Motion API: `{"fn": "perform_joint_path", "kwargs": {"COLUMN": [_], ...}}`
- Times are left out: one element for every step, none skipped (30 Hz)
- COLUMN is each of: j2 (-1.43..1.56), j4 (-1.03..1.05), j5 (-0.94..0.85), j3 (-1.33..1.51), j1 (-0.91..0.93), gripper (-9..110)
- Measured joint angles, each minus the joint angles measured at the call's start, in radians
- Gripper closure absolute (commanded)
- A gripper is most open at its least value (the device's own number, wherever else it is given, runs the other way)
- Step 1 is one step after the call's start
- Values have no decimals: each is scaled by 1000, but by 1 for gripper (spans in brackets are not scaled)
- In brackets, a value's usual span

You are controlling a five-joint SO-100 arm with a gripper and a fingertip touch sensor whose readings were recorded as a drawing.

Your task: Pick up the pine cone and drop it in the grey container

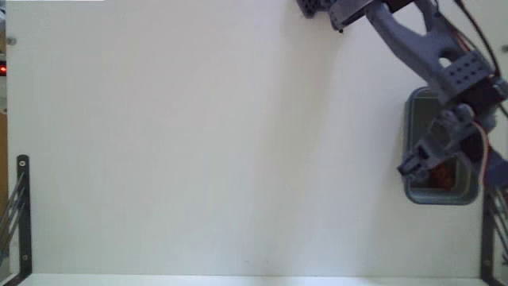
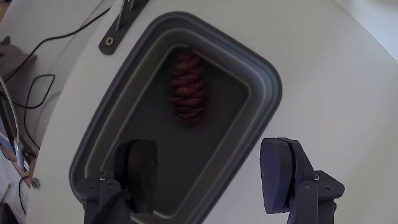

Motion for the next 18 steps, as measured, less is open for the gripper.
{"fn": "perform_joint_path", "kwargs": {"j2": [11, 18, 31, 43, 55, 74, 86, 94, 110, 123, 135, 150, 166, 175, 189, 204, 219, 232], "j4": [0, 0, 0, 0, -2, 0, 2, -2, 0, 2, -3, 0, 0, 0, 0, 0, 0, 0], "j5": [0, 0, -2, -2, -2, 0, 0, 0, 0, 0, 0, 0, -2, -2, -2, 0, 0, 0], "j3": [14, 20, 31, 35, 46, 63, 67, 81, 98, 104, 120, 137, 150, 156, 172, 187, 202, 209], "j1": [5, 9, 15, 21, 32, 41, 52, 63, 71, 78, 89, 101, 109, 121, 133, 144, 152, 160], "gripper": [-9, -9, -9, -9, -9, -9, -9, -9, -9, -9, -9, -9, -9, -9, -9, -9, -9, -9]}}
